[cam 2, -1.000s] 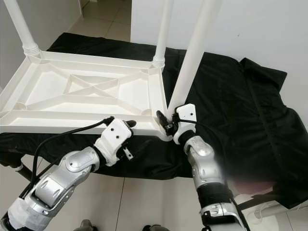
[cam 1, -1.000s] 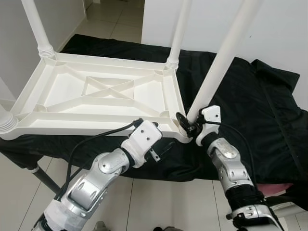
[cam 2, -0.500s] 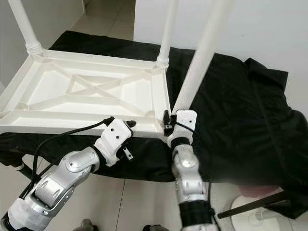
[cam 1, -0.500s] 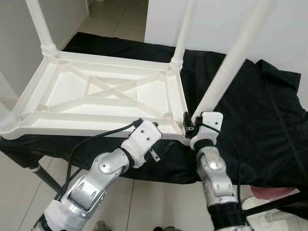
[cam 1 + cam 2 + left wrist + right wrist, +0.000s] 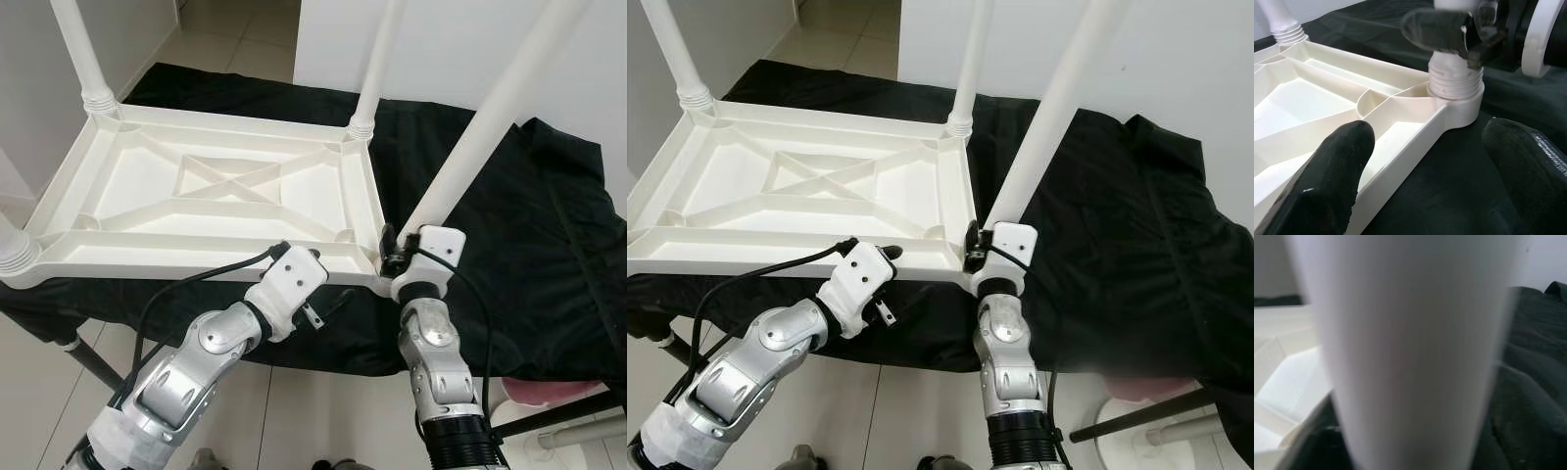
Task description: Building children table
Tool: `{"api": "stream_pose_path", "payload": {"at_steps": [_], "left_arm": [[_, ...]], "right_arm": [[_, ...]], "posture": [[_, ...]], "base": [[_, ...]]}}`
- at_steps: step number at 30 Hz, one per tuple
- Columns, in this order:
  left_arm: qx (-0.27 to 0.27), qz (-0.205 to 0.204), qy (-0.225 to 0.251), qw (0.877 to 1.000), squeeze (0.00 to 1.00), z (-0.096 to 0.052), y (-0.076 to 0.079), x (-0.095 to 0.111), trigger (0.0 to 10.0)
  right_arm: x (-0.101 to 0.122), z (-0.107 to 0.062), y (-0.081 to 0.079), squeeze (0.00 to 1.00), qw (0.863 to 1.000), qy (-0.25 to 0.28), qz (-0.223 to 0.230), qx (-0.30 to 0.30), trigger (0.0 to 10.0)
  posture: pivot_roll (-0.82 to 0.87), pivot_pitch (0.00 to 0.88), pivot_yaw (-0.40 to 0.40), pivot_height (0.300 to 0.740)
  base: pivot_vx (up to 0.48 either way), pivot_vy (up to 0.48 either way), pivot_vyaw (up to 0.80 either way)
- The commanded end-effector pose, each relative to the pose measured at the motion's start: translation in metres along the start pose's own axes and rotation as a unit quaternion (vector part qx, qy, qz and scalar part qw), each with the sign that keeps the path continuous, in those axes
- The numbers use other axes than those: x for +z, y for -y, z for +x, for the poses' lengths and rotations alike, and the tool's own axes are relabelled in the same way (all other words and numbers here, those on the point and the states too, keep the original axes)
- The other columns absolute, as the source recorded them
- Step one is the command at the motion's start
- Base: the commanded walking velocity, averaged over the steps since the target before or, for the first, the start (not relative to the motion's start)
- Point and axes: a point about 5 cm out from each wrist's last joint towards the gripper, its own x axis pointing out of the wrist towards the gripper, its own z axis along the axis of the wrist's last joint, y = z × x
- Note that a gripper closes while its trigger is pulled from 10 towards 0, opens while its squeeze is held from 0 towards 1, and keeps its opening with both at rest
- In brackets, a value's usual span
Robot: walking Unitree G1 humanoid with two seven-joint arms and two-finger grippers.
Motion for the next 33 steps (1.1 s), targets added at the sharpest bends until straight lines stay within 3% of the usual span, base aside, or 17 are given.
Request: {"api": "stream_pose_path", "payload": {"at_steps": [1, 6, 7, 8, 9, 19, 27, 33], "left_arm": [[-0.043, 0.004, 0.001, 0.999, 0.00, -0.001, 0.007, 0.001, 10.0], [-0.042, 0.004, 0.000, 0.999, 0.00, -0.001, 0.006, 0.001, 10.0], [-0.042, 0.004, 0.001, 0.999, 0.00, -0.001, 0.006, 0.001, 10.0], [-0.041, 0.004, 0.001, 0.999, 0.00, 0.000, 0.006, 0.001, 10.0], [-0.042, 0.004, 0.002, 0.999, 0.00, 0.000, 0.006, 0.002, 10.0], [-0.049, 0.008, 0.004, 0.999, 0.00, 0.002, 0.003, 0.003, 10.0], [-0.055, 0.019, -0.001, 0.998, 0.00, 0.006, 0.003, 0.001, 10.0], [-0.062, 0.022, 0.000, 0.998, 0.00, 0.009, 0.004, 0.001, 10.0]], "right_arm": [[-0.008, -0.008, 0.003, 1.00, 1.000, -0.015, 0.012, -0.002, 10.0], [-0.008, -0.007, 0.004, 1.00, 0.999, -0.012, 0.009, 0.038, 10.0], [-0.008, -0.007, 0.005, 0.13, 0.998, -0.013, 0.014, 0.062, 10.0], [-0.008, -0.006, 0.006, 0.13, 0.997, -0.014, 0.018, 0.077, 10.0], [-0.008, -0.006, 0.008, 0.00, 0.995, -0.014, 0.018, 0.100, 10.0], [-0.013, 0.006, 0.031, 0.00, 0.976, -0.025, -0.040, 0.211, 10.0], [-0.015, 0.019, 0.027, 0.00, 0.951, -0.032, -0.067, 0.300, 10.0], [-0.018, 0.022, 0.023, 0.00, 0.940, -0.040, -0.076, 0.331, 10.0]], "posture": [[0.07, 0.119, -0.109, 0.740], [0.06, 0.122, -0.101, 0.740], [0.06, 0.121, -0.096, 0.740], [0.06, 0.121, -0.096, 0.740], [0.06, 0.118, -0.087, 0.740], [0.05, 0.107, -0.070, 0.740], [0.04, 0.095, -0.060, 0.740], [0.02, 0.092, -0.054, 0.740]], "base": [[0.000, 0.000, 0.00], [0.000, 0.000, 0.00], [0.000, 0.000, 0.00], [0.000, 0.000, 0.00], [0.000, 0.000, 0.00], [0.000, 0.000, 0.00], [0.000, 0.000, 0.00], [0.000, 0.000, 0.00]]}}
